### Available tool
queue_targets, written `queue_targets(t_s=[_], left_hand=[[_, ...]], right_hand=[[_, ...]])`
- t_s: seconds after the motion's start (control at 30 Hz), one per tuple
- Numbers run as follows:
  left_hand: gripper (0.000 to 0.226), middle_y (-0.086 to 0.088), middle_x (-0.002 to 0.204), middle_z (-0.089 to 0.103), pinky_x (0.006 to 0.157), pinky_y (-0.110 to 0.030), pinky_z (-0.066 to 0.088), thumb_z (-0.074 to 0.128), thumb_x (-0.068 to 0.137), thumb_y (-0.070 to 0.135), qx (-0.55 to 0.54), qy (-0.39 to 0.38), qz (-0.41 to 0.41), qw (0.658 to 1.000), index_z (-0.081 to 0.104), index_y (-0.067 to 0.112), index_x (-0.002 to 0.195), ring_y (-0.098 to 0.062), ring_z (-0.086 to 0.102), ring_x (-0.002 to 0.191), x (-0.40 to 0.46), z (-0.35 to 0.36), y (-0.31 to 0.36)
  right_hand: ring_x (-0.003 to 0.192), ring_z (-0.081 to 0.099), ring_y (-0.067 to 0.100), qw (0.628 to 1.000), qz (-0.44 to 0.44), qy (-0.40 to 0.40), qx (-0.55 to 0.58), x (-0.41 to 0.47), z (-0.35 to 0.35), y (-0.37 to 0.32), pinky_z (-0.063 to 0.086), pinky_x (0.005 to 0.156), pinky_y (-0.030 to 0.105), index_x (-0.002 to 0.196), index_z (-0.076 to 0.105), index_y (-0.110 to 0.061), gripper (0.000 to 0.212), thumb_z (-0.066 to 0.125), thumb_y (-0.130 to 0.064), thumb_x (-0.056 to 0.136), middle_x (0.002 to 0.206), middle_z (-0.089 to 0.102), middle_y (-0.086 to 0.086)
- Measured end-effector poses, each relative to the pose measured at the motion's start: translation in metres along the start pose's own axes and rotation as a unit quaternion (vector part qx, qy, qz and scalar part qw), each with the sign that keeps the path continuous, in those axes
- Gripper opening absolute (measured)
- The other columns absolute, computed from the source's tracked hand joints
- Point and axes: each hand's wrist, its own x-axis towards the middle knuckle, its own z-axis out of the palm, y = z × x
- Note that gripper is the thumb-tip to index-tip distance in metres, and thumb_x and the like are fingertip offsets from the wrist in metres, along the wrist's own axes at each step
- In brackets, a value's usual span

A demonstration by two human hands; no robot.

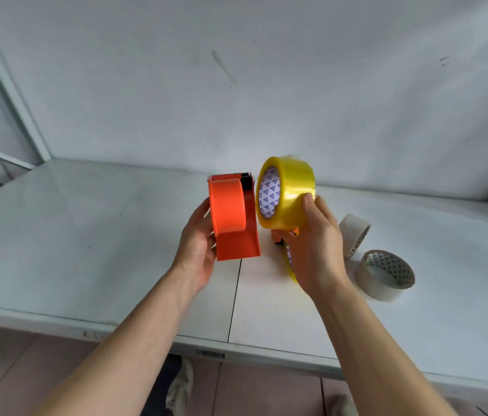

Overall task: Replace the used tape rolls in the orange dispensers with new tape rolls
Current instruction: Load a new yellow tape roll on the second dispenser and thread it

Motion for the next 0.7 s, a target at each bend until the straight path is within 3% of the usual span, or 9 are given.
queue_targets(t_s=[0.1,0.27,0.37,0.5,0.6,0.7], left_hand=[[0.051,0.008,0.084,0.075,0.067,-0.030,0.049,0.061,0.089,0.020,-0.010,0.007,0.014,1.000,0.050,0.024,0.139,-0.020,0.066,0.084,0.010,-0.011,-0.004],[0.054,-0.006,0.120,0.071,0.075,-0.038,0.056,0.067,0.090,0.020,-0.005,0.002,0.018,1.000,0.048,0.031,0.140,-0.025,0.069,0.107,0.018,-0.018,-0.008],[0.060,-0.008,0.128,0.066,0.081,-0.043,0.057,0.072,0.086,0.032,0.009,0.007,0.033,0.999,0.047,0.032,0.141,-0.026,0.067,0.112,0.021,-0.017,-0.012],[0.089,-0.007,0.134,0.061,0.087,-0.048,0.056,0.083,0.062,0.055,0.017,0.007,0.029,0.999,0.046,0.036,0.140,-0.027,0.062,0.119,0.022,-0.012,-0.017],[0.092,-0.004,0.137,0.058,0.092,-0.051,0.054,0.080,0.067,0.049,0.021,0.017,0.020,0.999,0.036,0.036,0.147,-0.026,0.060,0.121,0.026,-0.012,-0.019],[0.100,-0.001,0.136,0.057,0.096,-0.057,0.050,0.084,0.056,0.057,0.041,0.022,0.027,0.999,0.040,0.040,0.144,-0.026,0.059,0.121,0.027,-0.013,-0.017]], right_hand=[[0.076,0.050,0.018,1.000,-0.006,-0.029,-0.008,-0.004,0.007,0.010,0.049,0.072,0.027,0.081,0.053,-0.016,0.023,0.045,-0.022,0.101,0.079,0.053,0.005],[0.080,0.048,0.019,0.997,0.006,-0.069,0.020,-0.003,0.011,0.025,0.045,0.086,0.035,0.090,0.055,-0.013,0.018,0.049,-0.030,0.090,0.084,0.050,0.008],[0.075,0.050,0.014,0.997,0.021,-0.067,0.033,-0.001,0.010,0.029,0.045,0.087,0.034,0.085,0.054,-0.016,0.017,0.046,-0.026,0.097,0.078,0.052,0.001],[0.074,0.050,0.013,0.997,0.033,-0.066,0.019,0.000,0.009,0.033,0.048,0.088,0.037,0.078,0.053,-0.018,0.026,0.043,-0.023,0.102,0.072,0.052,-0.004],[0.090,0.059,0.024,0.997,0.040,-0.071,0.000,0.000,0.009,0.036,0.050,0.100,0.045,0.093,0.059,-0.016,0.023,0.042,-0.028,0.103,0.088,0.060,0.004],[0.106,0.063,0.032,0.995,0.028,-0.073,-0.058,0.000,0.008,0.036,0.055,0.095,0.045,0.112,0.055,-0.016,0.024,0.039,-0.032,0.104,0.106,0.062,0.009]])
